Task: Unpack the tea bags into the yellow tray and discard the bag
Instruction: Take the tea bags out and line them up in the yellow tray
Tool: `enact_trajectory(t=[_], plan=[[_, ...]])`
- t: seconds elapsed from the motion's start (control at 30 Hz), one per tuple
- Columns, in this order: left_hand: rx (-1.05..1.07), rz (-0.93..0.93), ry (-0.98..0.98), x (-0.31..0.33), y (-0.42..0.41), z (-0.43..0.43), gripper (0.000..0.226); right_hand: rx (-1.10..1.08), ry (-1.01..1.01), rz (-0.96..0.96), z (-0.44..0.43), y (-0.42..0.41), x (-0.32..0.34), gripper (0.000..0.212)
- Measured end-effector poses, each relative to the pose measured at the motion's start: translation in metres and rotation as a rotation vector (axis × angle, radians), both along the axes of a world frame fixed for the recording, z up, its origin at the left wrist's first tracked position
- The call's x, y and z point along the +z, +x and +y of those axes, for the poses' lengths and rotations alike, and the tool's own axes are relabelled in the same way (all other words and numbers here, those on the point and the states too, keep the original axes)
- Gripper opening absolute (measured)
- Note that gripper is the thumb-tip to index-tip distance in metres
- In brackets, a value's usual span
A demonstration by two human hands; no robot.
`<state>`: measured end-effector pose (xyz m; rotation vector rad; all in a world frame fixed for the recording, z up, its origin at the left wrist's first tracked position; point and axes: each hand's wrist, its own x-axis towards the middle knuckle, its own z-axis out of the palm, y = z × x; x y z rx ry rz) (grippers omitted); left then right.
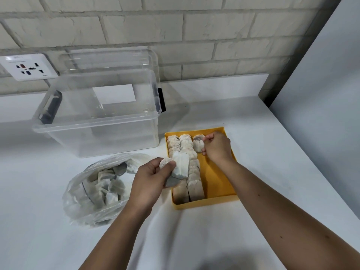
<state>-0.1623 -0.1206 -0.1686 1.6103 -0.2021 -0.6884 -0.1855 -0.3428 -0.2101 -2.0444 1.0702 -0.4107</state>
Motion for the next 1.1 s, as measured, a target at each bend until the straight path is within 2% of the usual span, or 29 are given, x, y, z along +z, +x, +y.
enact_trajectory(t=[0.1,0.17,0.23,0.27,0.33,0.43,0.47,0.6,0.67,0.73,0.83,0.93,1.1], plan=[[-0.005,0.005,-0.001,0.002,0.000,0.000,0.013,0.043,-0.007,0.053,0.004,-0.004,0.011,0.022],[-0.002,0.012,-0.013,0.004,0.001,0.000,0.013,0.088,-0.091,0.098,0.013,-0.014,0.025,0.031],[-0.005,0.018,-0.031,0.006,0.001,0.000,0.013,0.132,-0.154,0.022,0.028,-0.030,0.044,0.034],[-0.005,0.020,-0.042,0.008,0.001,0.000,0.013,0.165,-0.121,-0.059,0.037,-0.039,0.054,0.033],[0.002,0.018,-0.053,0.010,0.001,-0.002,0.013,0.230,0.086,-0.176,0.053,-0.054,0.070,0.032],[-0.018,0.011,-0.047,0.014,0.000,-0.008,0.015,0.344,0.275,-0.224,0.065,-0.063,0.074,0.015],[-0.026,0.013,-0.049,0.015,0.000,-0.010,0.015,0.362,0.289,-0.251,0.066,-0.064,0.072,0.008],[-0.035,-0.007,-0.038,0.018,-0.002,-0.011,0.015,0.276,0.197,-0.270,0.049,-0.067,0.074,0.005],[-0.037,-0.028,-0.024,0.018,-0.002,-0.009,0.015,0.208,0.044,-0.199,0.031,-0.067,0.073,0.009],[-0.036,-0.050,-0.001,0.017,-0.001,-0.006,0.014,0.226,-0.109,-0.022,0.016,-0.065,0.066,0.014],[-0.033,-0.051,0.013,0.018,-0.001,-0.005,0.015,0.263,-0.155,0.151,0.012,-0.056,0.051,0.015],[-0.022,-0.045,0.034,0.019,-0.001,-0.007,0.018,0.251,-0.244,0.216,0.015,-0.042,0.041,0.018],[-0.040,-0.109,0.068,0.015,-0.002,-0.005,0.018,0.178,-0.264,0.212,0.017,-0.023,0.030,0.023]])
